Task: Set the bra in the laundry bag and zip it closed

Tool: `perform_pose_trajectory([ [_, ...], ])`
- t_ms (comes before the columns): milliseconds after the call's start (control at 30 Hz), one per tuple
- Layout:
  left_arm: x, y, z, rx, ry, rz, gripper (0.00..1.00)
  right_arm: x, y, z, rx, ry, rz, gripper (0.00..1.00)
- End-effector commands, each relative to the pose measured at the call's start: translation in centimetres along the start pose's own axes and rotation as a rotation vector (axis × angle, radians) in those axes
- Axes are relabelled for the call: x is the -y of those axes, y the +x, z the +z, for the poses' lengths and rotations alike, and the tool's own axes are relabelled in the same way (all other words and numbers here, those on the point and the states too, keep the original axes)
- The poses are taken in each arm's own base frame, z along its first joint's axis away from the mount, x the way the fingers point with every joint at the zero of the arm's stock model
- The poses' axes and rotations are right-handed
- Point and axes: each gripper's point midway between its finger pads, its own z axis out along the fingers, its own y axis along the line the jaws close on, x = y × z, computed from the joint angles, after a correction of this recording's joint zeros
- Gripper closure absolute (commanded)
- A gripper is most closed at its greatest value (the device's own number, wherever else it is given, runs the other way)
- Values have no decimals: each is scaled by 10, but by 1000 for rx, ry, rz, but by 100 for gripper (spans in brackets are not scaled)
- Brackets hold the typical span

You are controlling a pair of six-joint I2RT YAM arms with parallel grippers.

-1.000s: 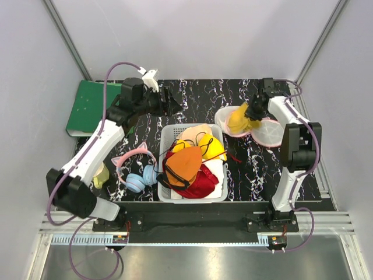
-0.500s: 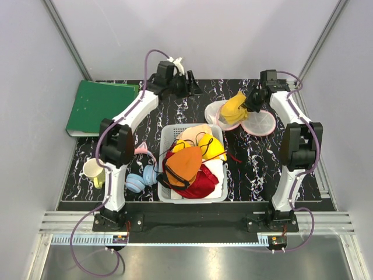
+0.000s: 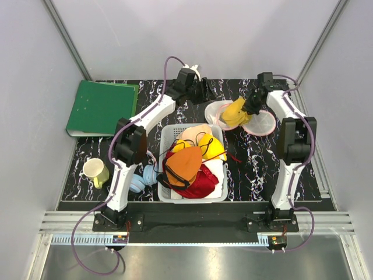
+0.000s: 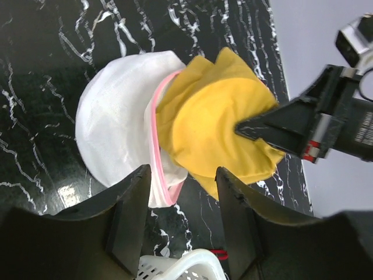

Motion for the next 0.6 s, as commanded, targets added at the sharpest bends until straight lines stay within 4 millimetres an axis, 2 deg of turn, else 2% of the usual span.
perform_pose_trajectory([
  [0,-10,-22,-6,81,-50,-7,48,-45,-1,24,-7,-97,-110,100],
  [133,-18,-25,-16,78,-71,-2,46,-76,-1,34,-2,-145,-151,100],
  [200,-28,-25,-20,71,-93,-9,44,-92,-2,38,-3,-173,-170,100],
  [233,-31,-27,-25,73,-99,-8,43,-95,6,44,-27,-168,-172,100],
  [300,-46,-29,-30,68,-131,-4,41,-108,3,41,-23,-196,-173,100],
  [433,-65,-33,-41,57,-173,10,41,-133,20,48,-63,-243,-195,100],
  [467,-72,-34,-44,58,-188,6,41,-148,22,44,-61,-270,-213,100],
  [533,-81,-32,-47,50,-207,7,41,-155,31,50,-88,-282,-206,100],
  [567,-87,-34,-49,50,-216,4,41,-166,33,47,-87,-306,-214,100],
])
